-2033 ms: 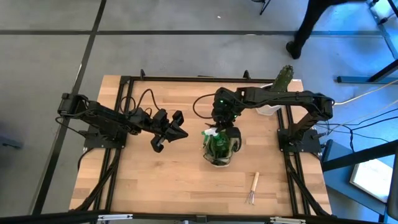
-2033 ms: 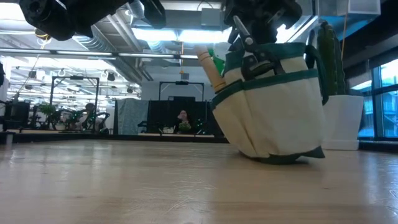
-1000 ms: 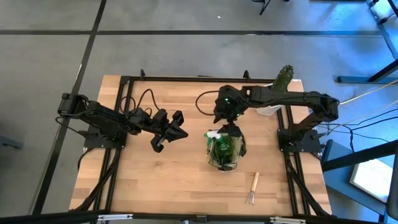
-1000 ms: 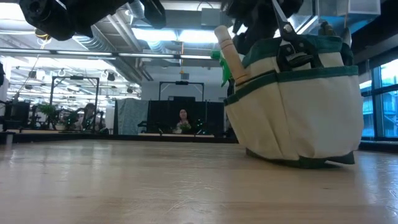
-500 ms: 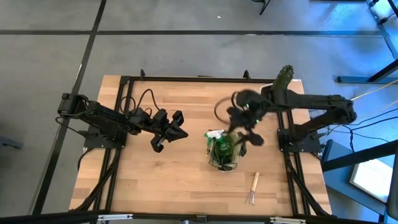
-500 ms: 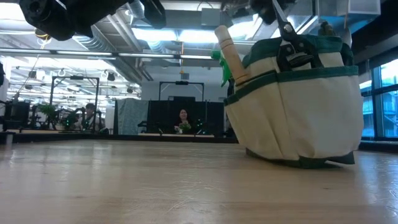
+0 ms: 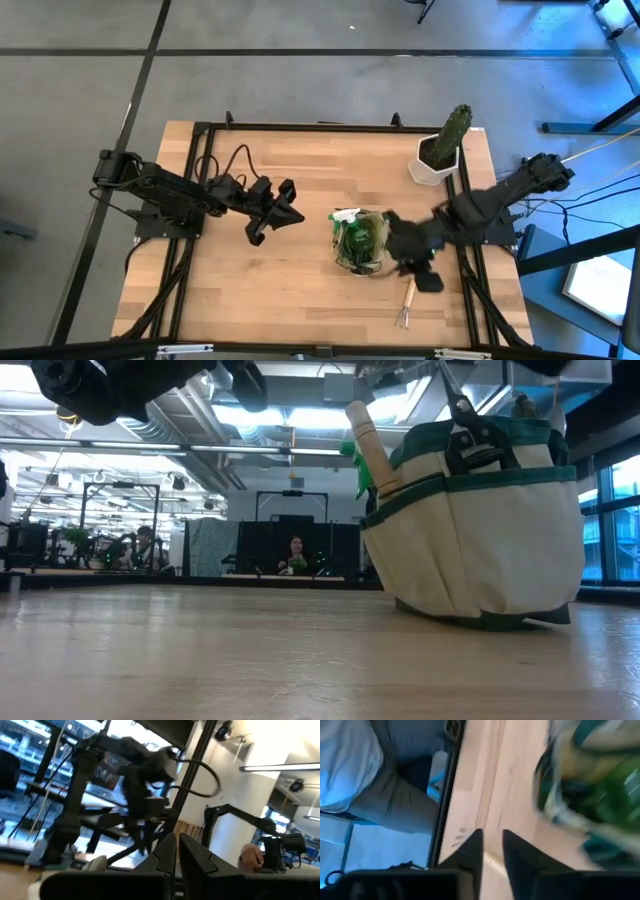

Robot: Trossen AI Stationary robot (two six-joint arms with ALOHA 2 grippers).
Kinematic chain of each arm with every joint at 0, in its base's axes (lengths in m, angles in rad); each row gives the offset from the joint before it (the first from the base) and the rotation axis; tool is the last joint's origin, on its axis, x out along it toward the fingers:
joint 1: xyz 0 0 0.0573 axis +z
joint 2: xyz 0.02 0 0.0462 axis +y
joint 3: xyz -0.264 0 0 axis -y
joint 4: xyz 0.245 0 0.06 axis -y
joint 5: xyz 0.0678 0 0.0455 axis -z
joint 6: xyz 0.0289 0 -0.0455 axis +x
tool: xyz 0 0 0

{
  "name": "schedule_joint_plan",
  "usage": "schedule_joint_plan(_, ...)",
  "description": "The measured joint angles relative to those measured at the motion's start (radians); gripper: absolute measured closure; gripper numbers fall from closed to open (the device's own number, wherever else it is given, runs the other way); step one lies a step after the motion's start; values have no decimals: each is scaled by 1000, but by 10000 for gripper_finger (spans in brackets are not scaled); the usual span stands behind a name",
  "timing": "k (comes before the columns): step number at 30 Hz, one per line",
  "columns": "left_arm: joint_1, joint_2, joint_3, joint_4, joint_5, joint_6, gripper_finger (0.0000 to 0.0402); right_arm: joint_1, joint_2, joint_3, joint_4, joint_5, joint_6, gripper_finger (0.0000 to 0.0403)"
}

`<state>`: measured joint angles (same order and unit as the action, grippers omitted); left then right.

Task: Pick & Place Garden tools in Gardening bag
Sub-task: Adjust the green gardening bag

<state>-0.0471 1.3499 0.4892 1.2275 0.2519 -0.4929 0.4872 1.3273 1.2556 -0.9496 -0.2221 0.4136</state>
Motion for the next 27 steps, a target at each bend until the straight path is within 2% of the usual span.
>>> schedule_joint_plan(4,0,0,0,-34,-39,7,387,98,0,-64,5,66,189,367)
schedule_joint_plan(12,1,0,0,-183,-61,-6,387,180,8,-229,64,113,488,373)
schedule_joint_plan(19,-42,20,0,-331,-179,-34,387,227,67,-398,346,133,495,373)
schedule_joint_plan(22,-54,56,-1,-366,-185,-67,387,219,99,-404,329,184,496,373)
schedule_joint_plan(27,-58,175,10,-373,-205,-136,397,220,113,-405,303,337,522,373)
